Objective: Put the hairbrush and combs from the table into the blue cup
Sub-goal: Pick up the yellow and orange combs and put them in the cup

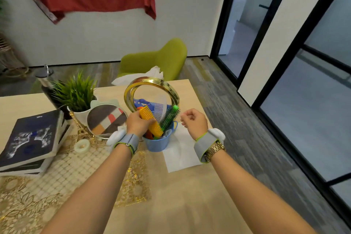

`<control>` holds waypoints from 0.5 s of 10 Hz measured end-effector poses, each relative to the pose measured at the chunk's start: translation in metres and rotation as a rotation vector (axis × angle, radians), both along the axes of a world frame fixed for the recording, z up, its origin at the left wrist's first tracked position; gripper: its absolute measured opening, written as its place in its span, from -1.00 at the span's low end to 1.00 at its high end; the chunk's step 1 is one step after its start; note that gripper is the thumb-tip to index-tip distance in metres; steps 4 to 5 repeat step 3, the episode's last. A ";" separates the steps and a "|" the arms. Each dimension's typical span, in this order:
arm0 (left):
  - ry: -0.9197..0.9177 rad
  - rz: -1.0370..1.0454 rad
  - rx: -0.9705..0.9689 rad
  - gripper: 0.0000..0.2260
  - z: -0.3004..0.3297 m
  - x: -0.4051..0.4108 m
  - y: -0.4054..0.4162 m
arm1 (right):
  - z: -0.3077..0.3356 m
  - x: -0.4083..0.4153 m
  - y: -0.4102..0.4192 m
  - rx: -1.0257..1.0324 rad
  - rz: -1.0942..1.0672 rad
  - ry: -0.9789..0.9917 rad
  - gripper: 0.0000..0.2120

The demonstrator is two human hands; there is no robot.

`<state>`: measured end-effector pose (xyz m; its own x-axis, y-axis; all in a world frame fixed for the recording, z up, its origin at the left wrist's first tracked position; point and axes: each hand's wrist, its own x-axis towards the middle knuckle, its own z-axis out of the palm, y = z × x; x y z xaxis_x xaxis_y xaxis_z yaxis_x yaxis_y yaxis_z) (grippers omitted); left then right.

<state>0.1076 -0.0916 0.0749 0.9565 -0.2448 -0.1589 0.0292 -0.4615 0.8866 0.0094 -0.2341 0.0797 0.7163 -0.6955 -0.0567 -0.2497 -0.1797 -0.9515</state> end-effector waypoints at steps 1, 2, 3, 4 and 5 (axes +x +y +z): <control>-0.021 0.066 -0.030 -0.80 0.003 -0.001 -0.007 | 0.003 -0.002 -0.004 0.037 0.018 0.004 -0.71; -0.082 0.031 0.014 -0.72 0.000 0.002 -0.010 | 0.002 -0.002 -0.005 0.058 0.024 -0.010 -0.71; -0.141 0.045 -0.005 -0.75 0.002 -0.001 -0.010 | 0.002 0.000 -0.004 0.076 0.038 -0.026 -0.71; -0.141 0.045 -0.005 -0.75 0.002 -0.001 -0.010 | 0.002 0.000 -0.004 0.076 0.038 -0.026 -0.71; -0.141 0.045 -0.005 -0.75 0.002 -0.001 -0.010 | 0.002 0.000 -0.004 0.076 0.038 -0.026 -0.71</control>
